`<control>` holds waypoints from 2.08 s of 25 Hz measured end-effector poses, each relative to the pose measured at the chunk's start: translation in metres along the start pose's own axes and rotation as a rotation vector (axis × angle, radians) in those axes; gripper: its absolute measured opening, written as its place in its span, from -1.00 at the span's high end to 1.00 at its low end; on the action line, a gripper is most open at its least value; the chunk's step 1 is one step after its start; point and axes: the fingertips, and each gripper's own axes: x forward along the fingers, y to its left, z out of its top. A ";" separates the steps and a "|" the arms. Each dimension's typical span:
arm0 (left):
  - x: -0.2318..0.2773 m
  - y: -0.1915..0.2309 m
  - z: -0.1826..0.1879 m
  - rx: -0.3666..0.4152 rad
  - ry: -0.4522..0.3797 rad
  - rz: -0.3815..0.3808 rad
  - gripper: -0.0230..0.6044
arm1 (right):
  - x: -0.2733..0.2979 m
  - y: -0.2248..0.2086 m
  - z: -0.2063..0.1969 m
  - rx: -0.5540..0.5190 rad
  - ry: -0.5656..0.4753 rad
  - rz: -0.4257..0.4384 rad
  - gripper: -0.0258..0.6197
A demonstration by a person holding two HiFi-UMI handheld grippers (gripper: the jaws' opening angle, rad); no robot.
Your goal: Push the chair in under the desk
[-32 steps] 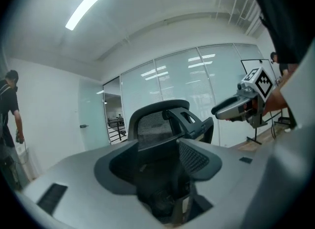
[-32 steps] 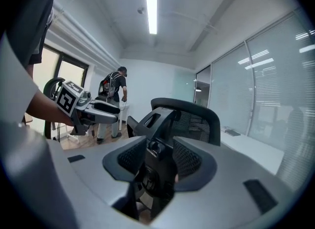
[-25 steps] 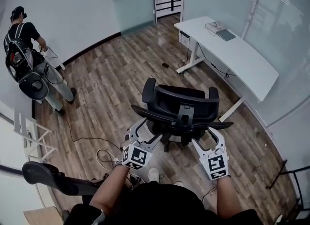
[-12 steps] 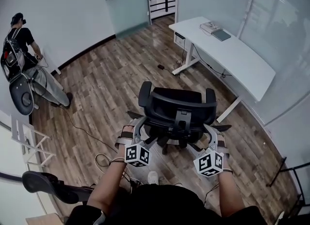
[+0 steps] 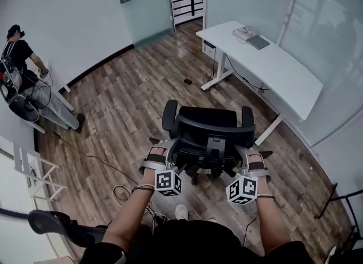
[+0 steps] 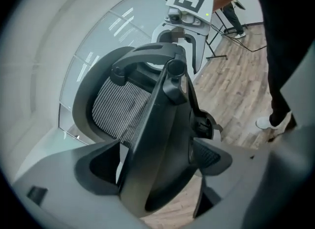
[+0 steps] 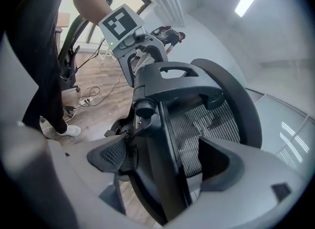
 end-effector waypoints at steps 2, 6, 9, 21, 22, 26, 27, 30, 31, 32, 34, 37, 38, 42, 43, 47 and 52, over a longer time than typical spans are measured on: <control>0.004 0.000 -0.001 0.023 0.015 -0.002 -0.55 | 0.005 0.000 -0.001 -0.027 0.021 0.004 -0.47; 0.008 -0.002 -0.004 0.075 0.039 0.002 -0.56 | 0.015 0.004 -0.006 -0.071 0.059 0.014 -0.48; 0.012 -0.002 -0.004 0.098 0.054 -0.003 -0.56 | 0.023 0.005 -0.010 -0.104 0.086 0.015 -0.49; 0.041 -0.007 -0.015 0.252 0.140 -0.038 -0.60 | 0.045 0.018 -0.032 -0.262 0.278 0.037 -0.48; 0.041 -0.007 -0.014 0.256 0.139 -0.037 -0.60 | 0.045 0.017 -0.034 -0.274 0.292 0.034 -0.48; 0.044 -0.005 -0.012 0.276 0.136 -0.030 -0.60 | 0.046 0.010 -0.038 -0.272 0.303 0.012 -0.48; 0.046 -0.004 -0.012 0.279 0.134 -0.029 -0.60 | 0.047 0.009 -0.038 -0.267 0.303 0.010 -0.48; 0.050 -0.003 -0.013 0.288 0.122 -0.035 -0.60 | 0.050 0.008 -0.038 -0.255 0.314 0.008 -0.48; 0.051 -0.003 -0.014 0.291 0.118 -0.039 -0.60 | 0.051 0.008 -0.038 -0.250 0.318 0.006 -0.48; 0.052 -0.003 -0.015 0.295 0.115 -0.041 -0.60 | 0.053 0.008 -0.039 -0.243 0.321 0.005 -0.48; 0.056 0.000 -0.016 0.308 0.110 -0.038 -0.60 | 0.057 0.004 -0.040 -0.233 0.326 -0.006 -0.48; 0.063 0.006 -0.015 0.326 0.096 -0.027 -0.60 | 0.061 -0.005 -0.043 -0.230 0.338 -0.026 -0.48; 0.066 0.008 -0.015 0.331 0.092 -0.025 -0.60 | 0.063 -0.006 -0.043 -0.223 0.340 -0.023 -0.48; 0.076 0.012 -0.014 0.335 0.088 -0.028 -0.59 | 0.068 -0.006 -0.048 -0.187 0.349 -0.001 -0.48; 0.078 0.013 -0.015 0.334 0.087 -0.029 -0.59 | 0.070 -0.007 -0.049 -0.181 0.352 -0.001 -0.48; 0.086 0.025 -0.014 0.343 0.072 -0.006 -0.59 | 0.075 -0.018 -0.050 -0.173 0.360 -0.020 -0.48; 0.096 0.031 -0.017 0.350 0.064 0.025 -0.60 | 0.085 -0.020 -0.051 -0.174 0.365 -0.027 -0.48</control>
